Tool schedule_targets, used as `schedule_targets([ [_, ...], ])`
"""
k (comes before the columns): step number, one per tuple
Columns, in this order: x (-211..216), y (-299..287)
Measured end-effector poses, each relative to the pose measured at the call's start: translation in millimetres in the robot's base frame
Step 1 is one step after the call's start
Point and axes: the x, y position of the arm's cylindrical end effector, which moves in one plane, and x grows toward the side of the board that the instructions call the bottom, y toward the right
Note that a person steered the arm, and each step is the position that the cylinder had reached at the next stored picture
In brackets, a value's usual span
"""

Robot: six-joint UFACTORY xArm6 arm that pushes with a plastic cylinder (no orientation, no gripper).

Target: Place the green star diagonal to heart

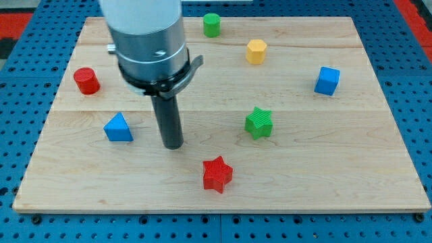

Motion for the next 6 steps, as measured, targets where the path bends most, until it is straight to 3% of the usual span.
schedule_targets([
  [5,-35,139],
  [6,-40,85],
])
